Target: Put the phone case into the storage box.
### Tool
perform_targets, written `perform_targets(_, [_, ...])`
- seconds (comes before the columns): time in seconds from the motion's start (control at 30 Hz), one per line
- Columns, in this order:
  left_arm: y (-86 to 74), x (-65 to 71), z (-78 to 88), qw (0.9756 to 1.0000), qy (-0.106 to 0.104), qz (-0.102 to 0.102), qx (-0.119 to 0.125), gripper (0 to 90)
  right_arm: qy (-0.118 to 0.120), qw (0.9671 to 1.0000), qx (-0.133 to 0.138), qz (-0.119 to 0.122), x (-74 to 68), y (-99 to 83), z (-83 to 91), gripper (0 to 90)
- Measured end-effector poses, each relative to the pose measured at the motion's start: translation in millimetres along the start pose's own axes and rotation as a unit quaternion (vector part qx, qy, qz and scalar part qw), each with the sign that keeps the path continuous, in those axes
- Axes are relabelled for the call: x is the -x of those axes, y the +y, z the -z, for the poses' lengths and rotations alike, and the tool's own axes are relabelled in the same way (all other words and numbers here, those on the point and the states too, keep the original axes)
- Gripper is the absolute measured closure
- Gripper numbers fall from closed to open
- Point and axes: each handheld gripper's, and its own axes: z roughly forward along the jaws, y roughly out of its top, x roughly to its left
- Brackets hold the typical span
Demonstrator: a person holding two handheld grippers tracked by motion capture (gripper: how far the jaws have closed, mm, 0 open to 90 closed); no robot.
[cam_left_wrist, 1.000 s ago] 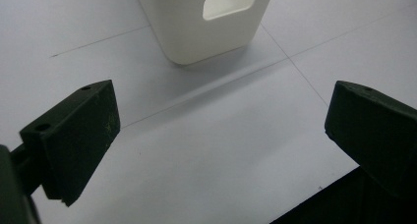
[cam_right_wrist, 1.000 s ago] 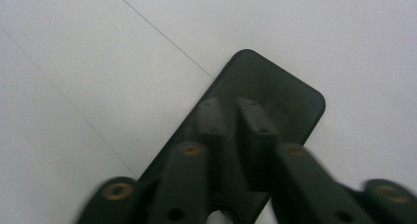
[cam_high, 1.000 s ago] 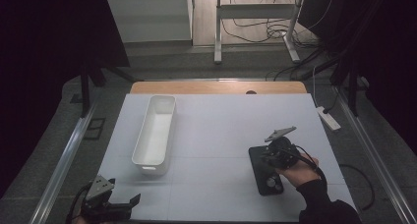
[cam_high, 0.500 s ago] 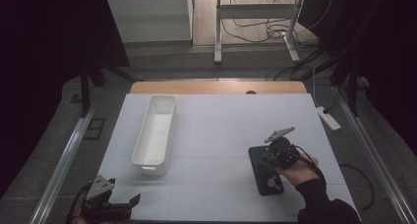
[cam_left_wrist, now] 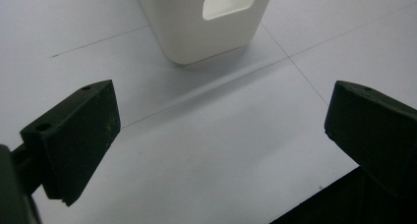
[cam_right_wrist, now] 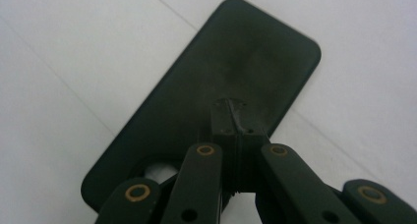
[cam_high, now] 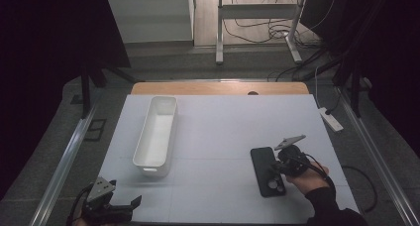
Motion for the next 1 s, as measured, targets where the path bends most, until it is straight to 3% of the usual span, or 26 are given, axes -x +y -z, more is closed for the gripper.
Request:
perform_targets(0.6, [0.1, 0.7, 0.0, 1.0, 0.002, -0.002, -0.001, 1.2, -0.025, 0.9993, -0.02, -0.021, 5.2, -32.0, 4.8, 90.0])
perform_targets(1.0, [0.2, 1.1, -0.1, 1.0, 0.003, -0.005, -0.002, 1.3, -0.008, 0.999, -0.031, -0.03, 2.4, -45.0, 2.8, 90.0])
